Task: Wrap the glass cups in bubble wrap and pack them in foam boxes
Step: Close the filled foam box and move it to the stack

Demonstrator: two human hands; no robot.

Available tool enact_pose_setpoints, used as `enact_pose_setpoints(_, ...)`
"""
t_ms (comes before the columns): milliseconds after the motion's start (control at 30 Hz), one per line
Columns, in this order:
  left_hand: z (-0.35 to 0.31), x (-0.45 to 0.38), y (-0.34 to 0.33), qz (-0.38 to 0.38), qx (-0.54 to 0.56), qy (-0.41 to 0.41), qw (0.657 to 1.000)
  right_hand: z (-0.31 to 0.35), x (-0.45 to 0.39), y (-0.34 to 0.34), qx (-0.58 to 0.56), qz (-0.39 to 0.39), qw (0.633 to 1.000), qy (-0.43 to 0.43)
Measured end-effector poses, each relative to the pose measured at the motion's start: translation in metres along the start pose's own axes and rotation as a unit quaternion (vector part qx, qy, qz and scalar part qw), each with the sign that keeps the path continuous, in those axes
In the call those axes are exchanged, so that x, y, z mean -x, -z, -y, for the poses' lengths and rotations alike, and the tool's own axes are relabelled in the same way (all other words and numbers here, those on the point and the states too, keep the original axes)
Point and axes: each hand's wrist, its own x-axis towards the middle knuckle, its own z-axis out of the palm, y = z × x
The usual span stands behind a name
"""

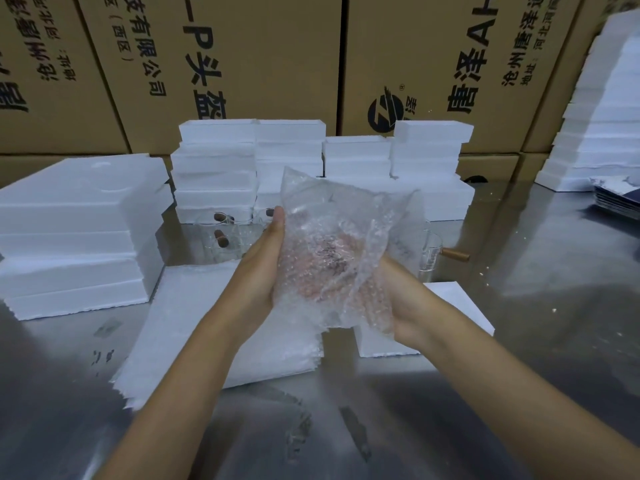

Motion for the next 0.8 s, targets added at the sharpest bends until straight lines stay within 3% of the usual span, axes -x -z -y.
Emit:
enact_pose_setpoints(133, 0.0, 0.001, -0.005, 0.023, 0.009, 0.006, 1.0, -0.002, 0.003, -0.012, -0.051, 0.05, 0.997, 0.012)
enact_pose_setpoints(233, 0.002, 0.004, -0.012, 0.037, 0.002, -0.015, 0.999, -0.008, -0.001, -0.018, 0.04, 0.022, 0.999, 0.02)
enact_pose_setpoints(367, 0.001, 0.006, -0.009, 0.048, 0.062, 0.015, 0.997, -0.001, 0.004, -0.015, 0.097, 0.012, 0.995, 0.0)
enact_pose_setpoints(433, 0.001, 0.006, -0.007, 0.018, 0.077, 0.027, 0.997, 0.011, 0.013, -0.008, 0.123, 0.008, 0.992, 0.001)
enact_pose_setpoints(500, 0.001, 0.006, -0.007, 0.01, 0.114, 0.017, 0.993, 0.023, 0.018, -0.001, 0.151, -0.04, 0.987, 0.033)
enact_pose_setpoints(567, -0.001, 0.007, -0.007, 0.031, 0.167, 0.0, 0.985, 0.031, 0.021, 0.005, 0.134, -0.149, 0.974, 0.105)
enact_pose_setpoints(633, -0.004, 0.007, -0.006, 0.031, 0.234, -0.013, 0.972, 0.032, 0.027, 0.011, 0.106, -0.277, 0.936, 0.189)
enact_pose_setpoints(700, -0.005, 0.007, -0.005, 0.02, 0.294, -0.019, 0.955, 0.024, 0.035, 0.016, 0.104, -0.339, 0.911, 0.21)
enact_pose_setpoints(733, -0.005, 0.006, -0.006, 0.021, 0.311, -0.021, 0.95, 0.016, 0.039, 0.017, 0.114, -0.322, 0.921, 0.186)
enact_pose_setpoints(800, -0.003, 0.006, -0.012, 0.029, 0.327, -0.025, 0.944, 0.002, 0.046, 0.012, 0.141, -0.186, 0.968, 0.089)
